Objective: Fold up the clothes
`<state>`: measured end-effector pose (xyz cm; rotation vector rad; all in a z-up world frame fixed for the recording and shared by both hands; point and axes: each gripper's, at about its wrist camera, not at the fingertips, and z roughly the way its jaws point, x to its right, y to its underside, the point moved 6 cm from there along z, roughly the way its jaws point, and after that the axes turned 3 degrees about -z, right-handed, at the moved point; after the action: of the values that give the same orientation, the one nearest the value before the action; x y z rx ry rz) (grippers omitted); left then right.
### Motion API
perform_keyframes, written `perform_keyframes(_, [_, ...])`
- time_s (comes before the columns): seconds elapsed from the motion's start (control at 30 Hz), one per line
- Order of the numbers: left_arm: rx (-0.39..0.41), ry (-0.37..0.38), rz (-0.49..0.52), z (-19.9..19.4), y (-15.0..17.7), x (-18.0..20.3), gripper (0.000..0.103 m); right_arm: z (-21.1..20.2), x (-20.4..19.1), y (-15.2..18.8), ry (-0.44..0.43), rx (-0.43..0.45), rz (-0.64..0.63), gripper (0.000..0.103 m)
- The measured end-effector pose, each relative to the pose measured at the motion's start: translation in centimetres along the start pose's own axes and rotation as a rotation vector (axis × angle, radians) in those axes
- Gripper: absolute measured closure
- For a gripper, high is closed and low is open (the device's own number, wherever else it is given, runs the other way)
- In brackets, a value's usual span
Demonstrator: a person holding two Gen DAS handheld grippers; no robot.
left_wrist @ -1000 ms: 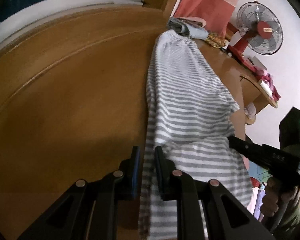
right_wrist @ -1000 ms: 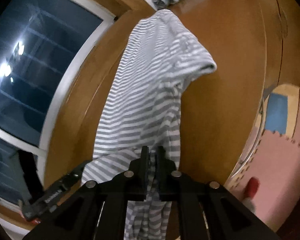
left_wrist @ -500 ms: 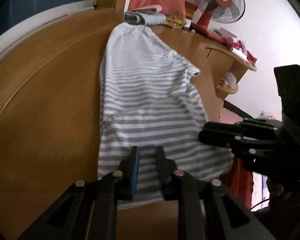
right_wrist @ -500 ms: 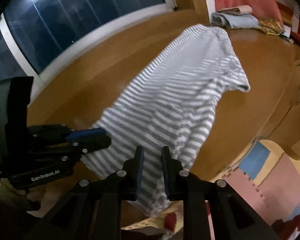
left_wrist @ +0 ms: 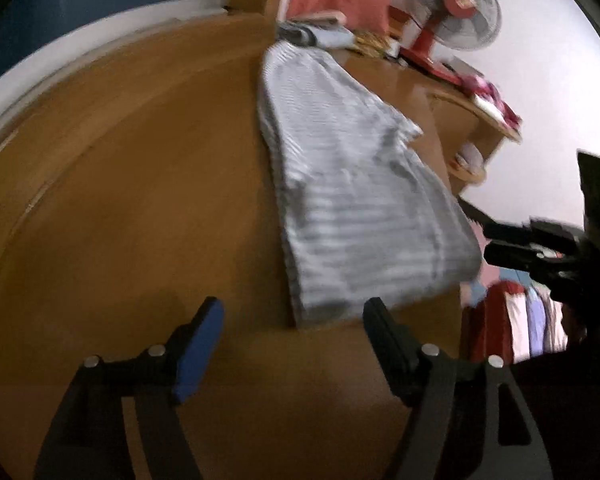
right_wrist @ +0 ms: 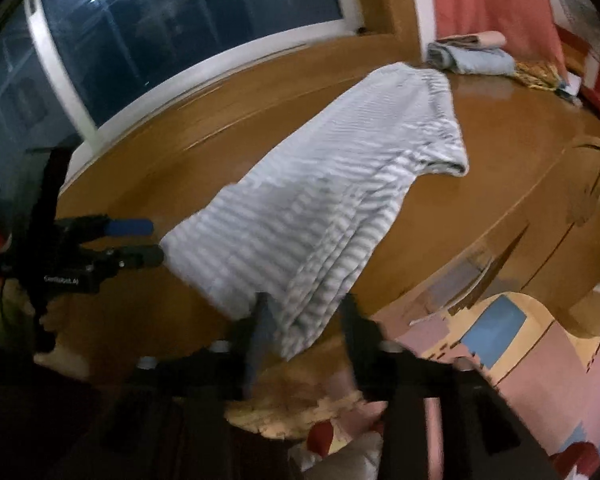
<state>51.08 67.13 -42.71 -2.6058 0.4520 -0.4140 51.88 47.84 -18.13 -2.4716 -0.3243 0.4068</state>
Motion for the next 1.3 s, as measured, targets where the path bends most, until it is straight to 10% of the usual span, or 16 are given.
perform_keyframes(0.4, [0.0, -0.013, 0.192, 2.2, -0.3, 2.7, 0.034, 1.8, -3.0, 1.8, 0.039, -0.011, -0.106, 0.056])
perform_keyframes(0.47, [0.004, -0.002, 0.198, 2.4, -0.6, 2.6, 0.055, 2.3, -3.3, 1.6, 0.056, -0.006, -0.128, 0.06])
perform_keyframes(0.53, [0.003, 0.019, 0.19, 2.1, -0.7, 2.4, 0.066, 2.9, -3.2, 1.5, 0.085, -0.02, -0.141, 0.09])
perform_keyframes(0.63, [-0.006, 0.021, 0.183, 1.5, -0.6, 1.8, 0.077, 2.6, -2.8, 1.5, 0.106, -0.02, -0.132, 0.091])
perform_keyframes(0.9, [-0.026, 0.017, 0.193, 0.7, -0.1, 2.0, 0.077, 1.2, -2.3, 1.8, 0.119, -0.03, -0.079, 0.085])
perform_keyframes(1.03, [-0.041, 0.002, 0.234, 1.2, 0.2, 3.0, 0.077, 0.4, -2.6, 2.1, 0.116, 0.001, -0.076, 0.065])
perform_keyframes(1.3, [-0.038, 0.071, 0.242, 1.5, -0.4, 3.3, 0.073, 1.5, -2.9, 2.4, 0.13, 0.0, -0.09, 0.065])
